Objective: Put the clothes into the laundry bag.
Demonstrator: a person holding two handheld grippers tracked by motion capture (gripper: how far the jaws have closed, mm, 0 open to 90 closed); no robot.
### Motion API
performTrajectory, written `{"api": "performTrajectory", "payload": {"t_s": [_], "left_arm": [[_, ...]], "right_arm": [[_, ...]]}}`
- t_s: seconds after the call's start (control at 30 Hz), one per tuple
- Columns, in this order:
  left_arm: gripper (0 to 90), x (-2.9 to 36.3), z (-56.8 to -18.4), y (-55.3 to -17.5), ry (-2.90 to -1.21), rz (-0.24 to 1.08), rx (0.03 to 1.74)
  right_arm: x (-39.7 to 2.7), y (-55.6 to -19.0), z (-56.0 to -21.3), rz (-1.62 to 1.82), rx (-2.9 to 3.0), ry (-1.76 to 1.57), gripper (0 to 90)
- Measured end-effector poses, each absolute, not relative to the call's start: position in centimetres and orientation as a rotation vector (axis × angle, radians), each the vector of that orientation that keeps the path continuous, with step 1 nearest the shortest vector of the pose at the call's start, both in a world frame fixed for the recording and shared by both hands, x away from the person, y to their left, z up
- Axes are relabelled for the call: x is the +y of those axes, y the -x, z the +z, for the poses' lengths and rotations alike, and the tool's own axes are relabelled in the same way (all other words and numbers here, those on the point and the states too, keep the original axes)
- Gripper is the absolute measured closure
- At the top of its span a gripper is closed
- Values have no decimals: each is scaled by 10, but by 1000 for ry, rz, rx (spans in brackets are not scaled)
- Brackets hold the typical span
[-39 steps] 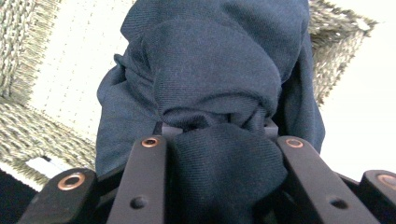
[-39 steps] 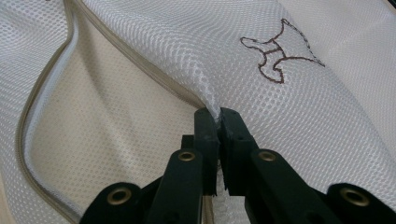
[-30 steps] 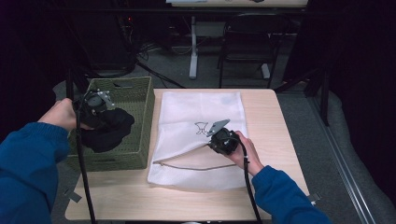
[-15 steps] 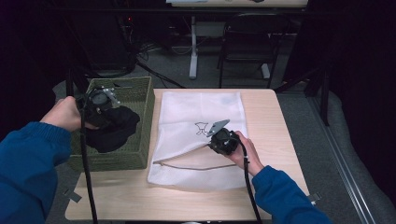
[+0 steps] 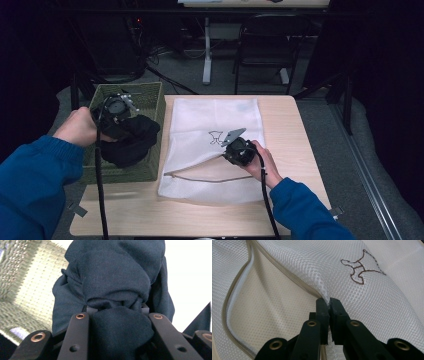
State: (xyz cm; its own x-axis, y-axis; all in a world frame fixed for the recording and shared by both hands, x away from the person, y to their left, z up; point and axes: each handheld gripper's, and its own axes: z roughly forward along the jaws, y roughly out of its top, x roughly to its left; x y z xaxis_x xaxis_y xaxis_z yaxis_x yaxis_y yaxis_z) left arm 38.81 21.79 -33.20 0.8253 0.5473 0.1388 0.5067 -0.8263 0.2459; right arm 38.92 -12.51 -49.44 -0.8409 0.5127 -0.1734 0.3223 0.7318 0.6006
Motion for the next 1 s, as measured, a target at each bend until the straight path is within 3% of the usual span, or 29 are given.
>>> {"api": "performTrajectory", "payload": {"t_s": [1.0], "left_arm": [[681,130,-345,-359,-2821,162,555]], "right_arm": [[-125,-388,-493,826,2598,-671,870]]}}
